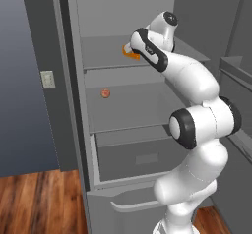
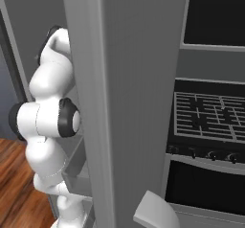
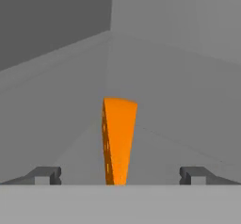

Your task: Pick the cheese from the fridge and the cheese grater from the cabinet and place them next to the salad bowl.

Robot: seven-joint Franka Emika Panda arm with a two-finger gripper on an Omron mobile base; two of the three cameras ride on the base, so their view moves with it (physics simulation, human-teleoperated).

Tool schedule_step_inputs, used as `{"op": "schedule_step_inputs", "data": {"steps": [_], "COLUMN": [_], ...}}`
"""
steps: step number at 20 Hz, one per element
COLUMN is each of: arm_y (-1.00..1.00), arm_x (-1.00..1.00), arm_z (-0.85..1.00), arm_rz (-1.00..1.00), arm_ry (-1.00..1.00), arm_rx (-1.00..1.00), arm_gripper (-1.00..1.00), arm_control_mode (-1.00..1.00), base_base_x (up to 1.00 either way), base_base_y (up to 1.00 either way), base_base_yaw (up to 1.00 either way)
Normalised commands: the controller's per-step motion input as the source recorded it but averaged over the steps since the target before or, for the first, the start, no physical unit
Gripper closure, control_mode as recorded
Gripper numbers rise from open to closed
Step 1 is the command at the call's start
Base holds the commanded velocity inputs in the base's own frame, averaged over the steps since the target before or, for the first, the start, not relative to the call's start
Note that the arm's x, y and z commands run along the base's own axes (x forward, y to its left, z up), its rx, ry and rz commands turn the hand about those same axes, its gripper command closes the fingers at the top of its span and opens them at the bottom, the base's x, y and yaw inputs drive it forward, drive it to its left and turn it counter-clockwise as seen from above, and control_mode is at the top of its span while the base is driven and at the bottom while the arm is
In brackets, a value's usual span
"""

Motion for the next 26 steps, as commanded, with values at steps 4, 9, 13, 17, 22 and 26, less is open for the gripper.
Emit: {"op": "schedule_step_inputs", "data": {"steps": [4, 9, 13, 17, 22, 26], "arm_y": [0.03, 0.04, 0.24, 0.40, 0.30, 0.03], "arm_x": [0.48, 0.38, 0.07, 0.00, -0.01, -0.18], "arm_z": [-0.07, -0.07, -0.19, -0.29, -0.34, -0.08], "arm_rz": [0.00, 0.00, 0.00, 0.00, 0.03, 0.10], "arm_ry": [0.06, 0.07, 0.06, 0.06, 0.07, 0.03], "arm_rx": [-0.02, 0.00, 0.00, 0.00, 0.00, 0.00], "arm_gripper": [-1.00, -1.00, 1.00, 1.00, 1.00, 1.00], "arm_control_mode": [-1.00, -1.00, -1.00, -1.00, -1.00, -1.00], "base_base_x": [0.00, 0.00, 0.00, 0.00, 0.00, 0.00], "base_base_y": [0.00, 0.00, 0.00, 0.00, 0.00, 0.00], "base_base_yaw": [0.00, 0.00, 0.00, 0.00, 0.00, 0.00]}}
